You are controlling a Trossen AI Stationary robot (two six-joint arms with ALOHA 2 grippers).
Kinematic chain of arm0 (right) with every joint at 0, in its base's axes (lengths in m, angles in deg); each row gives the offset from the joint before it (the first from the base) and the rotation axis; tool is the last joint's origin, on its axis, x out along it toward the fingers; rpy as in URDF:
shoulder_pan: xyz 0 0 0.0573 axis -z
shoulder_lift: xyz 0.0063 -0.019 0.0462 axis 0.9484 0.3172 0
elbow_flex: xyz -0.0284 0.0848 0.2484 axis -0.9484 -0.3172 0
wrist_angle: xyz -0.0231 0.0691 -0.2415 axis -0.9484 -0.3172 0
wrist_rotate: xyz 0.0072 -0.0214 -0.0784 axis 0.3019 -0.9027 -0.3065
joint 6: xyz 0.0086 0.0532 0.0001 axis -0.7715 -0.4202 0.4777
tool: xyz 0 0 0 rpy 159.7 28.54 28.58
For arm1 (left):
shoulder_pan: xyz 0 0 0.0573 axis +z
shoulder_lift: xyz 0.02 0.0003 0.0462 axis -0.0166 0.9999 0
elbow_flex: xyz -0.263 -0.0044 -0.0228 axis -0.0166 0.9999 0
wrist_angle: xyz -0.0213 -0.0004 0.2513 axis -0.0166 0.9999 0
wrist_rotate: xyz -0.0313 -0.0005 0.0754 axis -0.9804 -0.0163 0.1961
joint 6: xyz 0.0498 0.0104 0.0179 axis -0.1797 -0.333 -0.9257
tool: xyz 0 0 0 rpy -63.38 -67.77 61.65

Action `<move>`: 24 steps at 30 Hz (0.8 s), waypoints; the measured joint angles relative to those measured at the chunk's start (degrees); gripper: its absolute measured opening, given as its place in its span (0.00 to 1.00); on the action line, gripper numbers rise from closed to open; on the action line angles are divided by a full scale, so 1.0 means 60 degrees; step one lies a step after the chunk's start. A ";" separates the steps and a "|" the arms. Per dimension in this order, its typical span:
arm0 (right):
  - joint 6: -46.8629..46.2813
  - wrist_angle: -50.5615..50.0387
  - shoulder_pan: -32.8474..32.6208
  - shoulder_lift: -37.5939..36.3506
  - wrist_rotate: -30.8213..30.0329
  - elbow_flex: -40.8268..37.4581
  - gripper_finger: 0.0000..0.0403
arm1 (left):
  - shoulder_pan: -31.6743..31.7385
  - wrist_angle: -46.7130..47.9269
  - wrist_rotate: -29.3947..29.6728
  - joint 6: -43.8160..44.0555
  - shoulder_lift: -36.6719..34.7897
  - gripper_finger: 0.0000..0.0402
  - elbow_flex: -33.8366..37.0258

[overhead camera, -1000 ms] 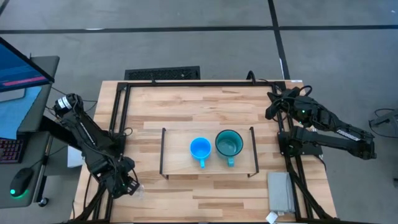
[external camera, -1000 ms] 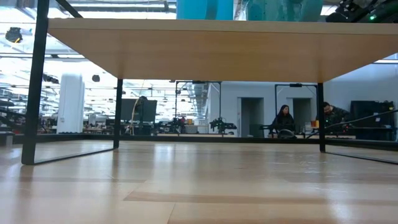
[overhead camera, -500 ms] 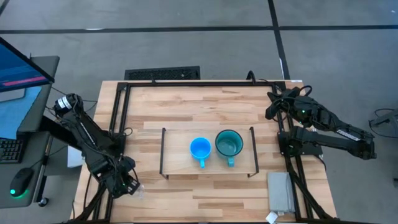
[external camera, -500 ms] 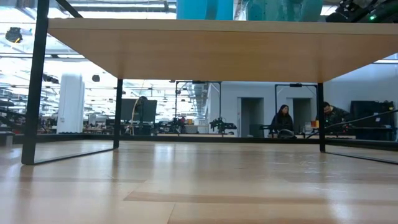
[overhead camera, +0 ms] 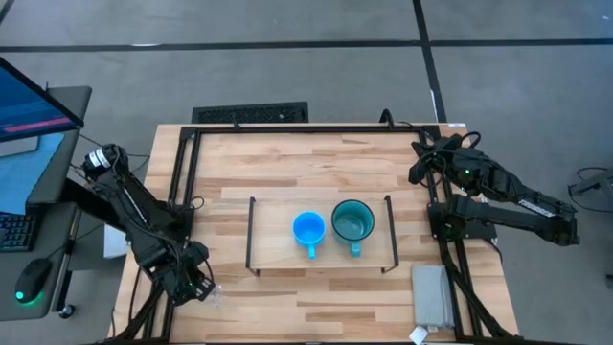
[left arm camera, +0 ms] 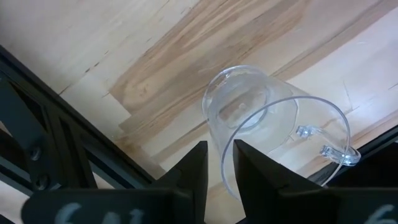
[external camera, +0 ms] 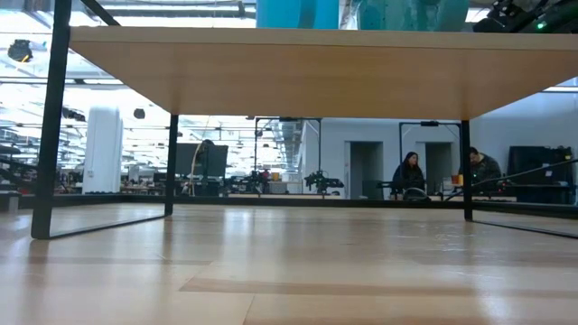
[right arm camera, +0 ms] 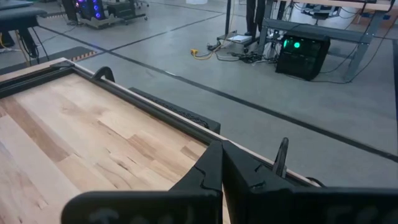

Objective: Stack small to large cups/mugs on shelf
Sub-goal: Put the transparent mug on the shelf

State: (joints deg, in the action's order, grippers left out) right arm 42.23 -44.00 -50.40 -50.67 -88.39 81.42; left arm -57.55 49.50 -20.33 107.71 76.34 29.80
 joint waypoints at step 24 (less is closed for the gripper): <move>0.0004 0.0000 0.0000 0.0003 0.0000 0.0000 0.06 | 0.0002 -0.0033 -0.0015 -0.0040 0.0000 0.01 0.0004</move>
State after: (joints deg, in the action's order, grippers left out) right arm 42.25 -44.00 -50.40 -50.65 -88.39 81.42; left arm -57.54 49.30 -20.41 107.47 76.34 29.82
